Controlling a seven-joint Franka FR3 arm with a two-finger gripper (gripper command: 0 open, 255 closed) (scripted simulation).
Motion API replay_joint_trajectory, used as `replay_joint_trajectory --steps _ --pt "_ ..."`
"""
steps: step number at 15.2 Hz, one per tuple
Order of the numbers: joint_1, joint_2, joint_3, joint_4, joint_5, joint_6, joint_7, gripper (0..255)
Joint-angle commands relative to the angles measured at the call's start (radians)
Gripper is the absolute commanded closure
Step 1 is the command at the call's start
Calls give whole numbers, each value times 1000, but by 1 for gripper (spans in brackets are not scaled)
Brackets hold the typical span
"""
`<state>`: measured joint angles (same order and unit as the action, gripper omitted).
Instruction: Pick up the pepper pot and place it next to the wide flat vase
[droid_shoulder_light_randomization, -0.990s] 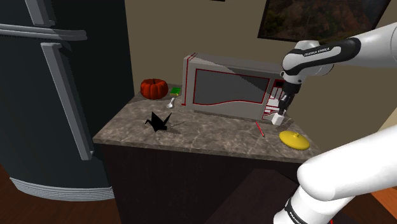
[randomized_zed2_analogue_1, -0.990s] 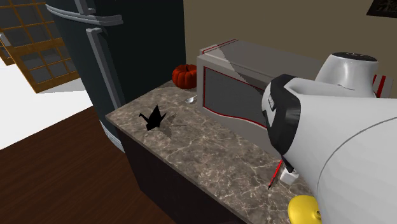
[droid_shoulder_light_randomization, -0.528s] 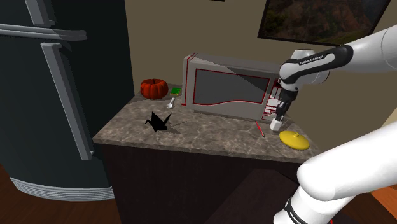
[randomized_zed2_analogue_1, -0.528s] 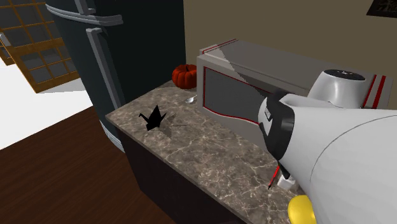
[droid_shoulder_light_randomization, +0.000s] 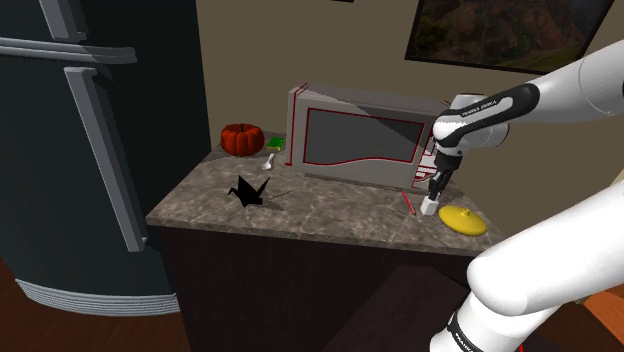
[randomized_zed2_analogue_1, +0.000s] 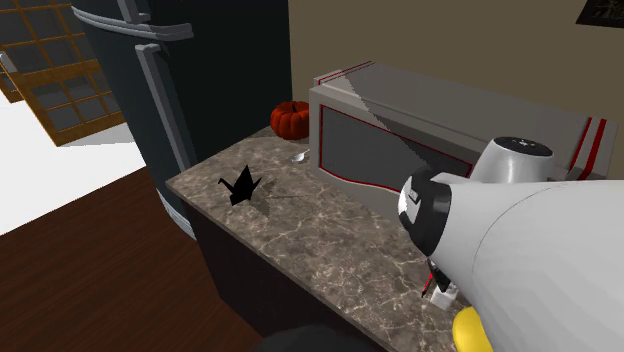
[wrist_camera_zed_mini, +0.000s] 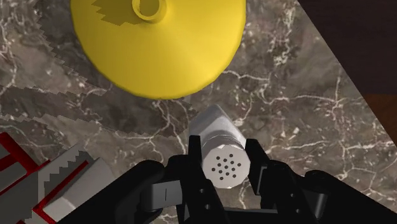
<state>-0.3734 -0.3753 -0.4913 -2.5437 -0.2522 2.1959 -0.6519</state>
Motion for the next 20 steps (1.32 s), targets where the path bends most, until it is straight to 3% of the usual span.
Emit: replay_joint_trajectory --steps 1,9,10,15,19,20 --pt "0 17 -8 -18 0 35 -2 255" --pt "0 17 -8 -18 0 35 -2 255" --pt "0 17 -8 -18 0 35 -2 0" --pt "0 17 -8 -18 0 35 -2 0" --pt "-2 -55 25 58 0 -112 7 0" --pt "-2 -55 25 58 0 -112 7 0"
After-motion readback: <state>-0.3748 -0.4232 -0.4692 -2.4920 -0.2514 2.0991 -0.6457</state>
